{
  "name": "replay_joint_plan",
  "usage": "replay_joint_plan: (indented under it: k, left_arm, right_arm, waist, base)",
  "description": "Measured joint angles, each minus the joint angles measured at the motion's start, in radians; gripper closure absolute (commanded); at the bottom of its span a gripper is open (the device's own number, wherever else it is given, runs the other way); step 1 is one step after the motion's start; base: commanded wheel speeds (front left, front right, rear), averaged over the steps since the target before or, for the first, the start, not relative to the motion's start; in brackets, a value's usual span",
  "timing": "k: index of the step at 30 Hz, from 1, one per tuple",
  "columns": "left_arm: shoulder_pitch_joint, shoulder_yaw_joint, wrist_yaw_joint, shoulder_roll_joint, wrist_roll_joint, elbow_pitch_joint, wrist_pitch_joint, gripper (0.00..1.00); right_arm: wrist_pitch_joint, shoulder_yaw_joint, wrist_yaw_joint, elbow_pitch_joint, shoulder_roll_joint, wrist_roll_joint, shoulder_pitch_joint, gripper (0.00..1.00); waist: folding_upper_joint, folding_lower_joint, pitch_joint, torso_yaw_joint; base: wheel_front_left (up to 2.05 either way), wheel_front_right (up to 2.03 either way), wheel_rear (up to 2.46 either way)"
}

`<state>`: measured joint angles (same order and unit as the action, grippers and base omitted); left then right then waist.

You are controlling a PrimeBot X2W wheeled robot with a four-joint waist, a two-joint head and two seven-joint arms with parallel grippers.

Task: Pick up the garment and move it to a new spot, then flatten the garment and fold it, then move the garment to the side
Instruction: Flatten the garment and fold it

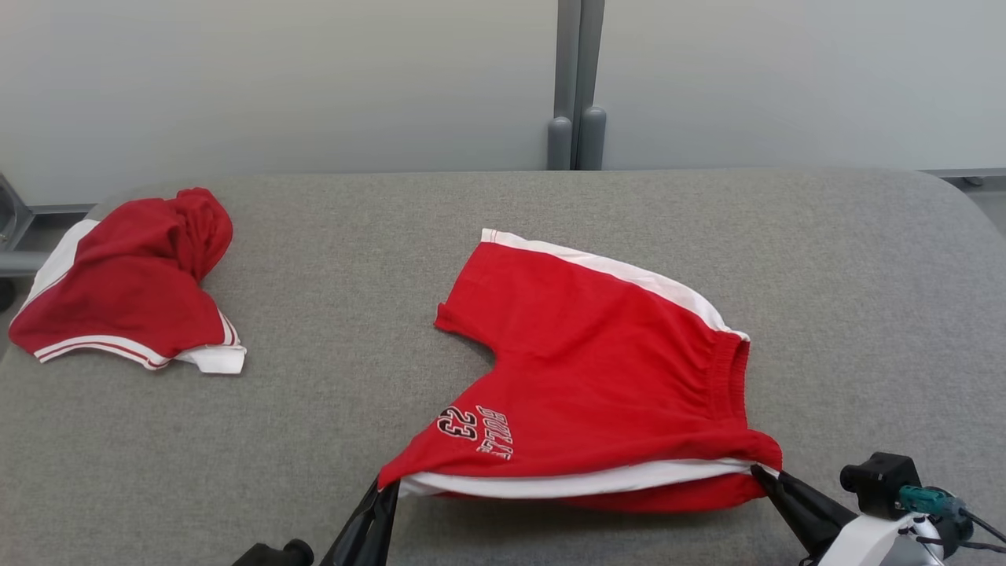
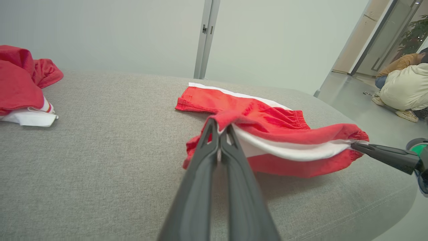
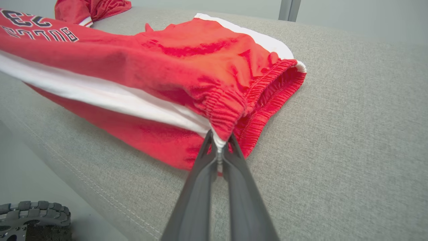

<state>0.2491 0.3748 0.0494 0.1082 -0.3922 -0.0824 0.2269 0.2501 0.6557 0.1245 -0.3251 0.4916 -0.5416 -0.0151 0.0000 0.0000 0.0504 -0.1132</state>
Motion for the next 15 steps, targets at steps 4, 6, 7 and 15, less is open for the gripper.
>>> replay_joint_plan:
  k: [4,6,7,15]
  left_arm:
    - [0.012,0.005,-0.007,0.018,0.01,-0.021,-0.027,1.0]
    - [0.012,0.009,-0.007,0.027,0.011,-0.022,-0.04,1.0]
    - [0.011,0.012,-0.007,0.035,0.012,-0.02,-0.047,1.0]
    - [-0.18,0.019,0.025,0.08,0.057,0.038,-0.133,1.0]
  right_arm:
    - [0.0,0.001,0.0,-0.002,0.0,-0.03,-0.017,1.0]
    - [0.0,0.0,0.0,-0.003,-0.008,-0.06,-0.019,1.0]
    - [0.0,0.0,0.0,-0.002,-0.016,-0.081,-0.019,1.0]
    - [-0.029,0.042,0.0,-0.004,-0.052,-0.188,0.053,1.0]
  waist:
    - [0.0,0.0,-0.005,-0.001]
    - [0.0,0.0,-0.008,-0.001]
    - [0.0,0.0,-0.011,0.0]
    - [0.0,0.0,-0.045,0.034]
  base:
    - [0.0,0.0,0.0]
    - [0.0,0.0,0.0]
    - [0.0,0.0,0.0]
    - [0.0,0.0,0.0]
